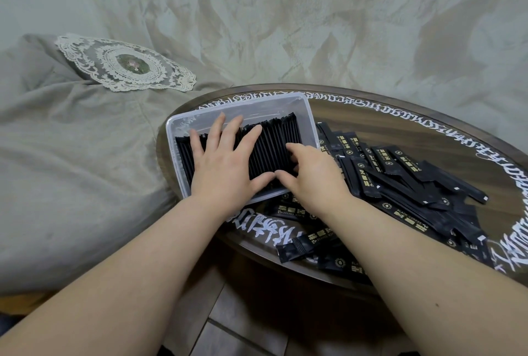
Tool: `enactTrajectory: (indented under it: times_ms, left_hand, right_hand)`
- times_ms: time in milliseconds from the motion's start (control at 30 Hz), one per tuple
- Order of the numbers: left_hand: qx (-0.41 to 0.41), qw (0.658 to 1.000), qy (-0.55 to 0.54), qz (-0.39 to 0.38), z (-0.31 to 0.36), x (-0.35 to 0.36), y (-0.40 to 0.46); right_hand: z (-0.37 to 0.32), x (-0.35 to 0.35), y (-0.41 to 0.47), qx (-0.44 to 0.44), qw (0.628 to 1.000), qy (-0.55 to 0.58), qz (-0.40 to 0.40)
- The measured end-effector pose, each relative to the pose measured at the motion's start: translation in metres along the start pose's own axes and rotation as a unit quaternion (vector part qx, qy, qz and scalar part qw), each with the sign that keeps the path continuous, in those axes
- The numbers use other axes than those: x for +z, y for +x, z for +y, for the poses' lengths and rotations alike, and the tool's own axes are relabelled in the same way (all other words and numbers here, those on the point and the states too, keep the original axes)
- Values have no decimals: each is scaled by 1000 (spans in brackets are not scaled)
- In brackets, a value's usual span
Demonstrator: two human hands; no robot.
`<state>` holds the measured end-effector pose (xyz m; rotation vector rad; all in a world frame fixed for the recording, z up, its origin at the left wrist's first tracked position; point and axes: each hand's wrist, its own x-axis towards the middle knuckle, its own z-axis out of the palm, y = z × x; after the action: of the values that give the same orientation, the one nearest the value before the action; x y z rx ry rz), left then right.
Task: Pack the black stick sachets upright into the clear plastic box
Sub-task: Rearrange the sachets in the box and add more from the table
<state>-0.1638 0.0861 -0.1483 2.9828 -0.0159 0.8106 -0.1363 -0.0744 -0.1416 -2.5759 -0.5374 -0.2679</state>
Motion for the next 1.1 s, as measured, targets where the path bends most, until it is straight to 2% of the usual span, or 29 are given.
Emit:
enactTrajectory:
  times_ms: [333, 533, 733, 1100]
  left_hand:
    - [23, 999, 20, -20, -4, -7, 2]
    - [-4, 998, 30, -59, -4, -9, 2]
    - [-1, 999, 16, -49, -5, -11, 1]
    - [3, 994, 60, -89, -4, -18, -6]
  right_hand:
    - [0, 0, -1, -7, 1000, -1, -10]
    - [-2, 1, 2, -13, 1000, -17, -2]
    - [-4, 0, 3, 2, 1000, -1, 10]
    - [-7, 3, 6, 10, 1000, -22, -2]
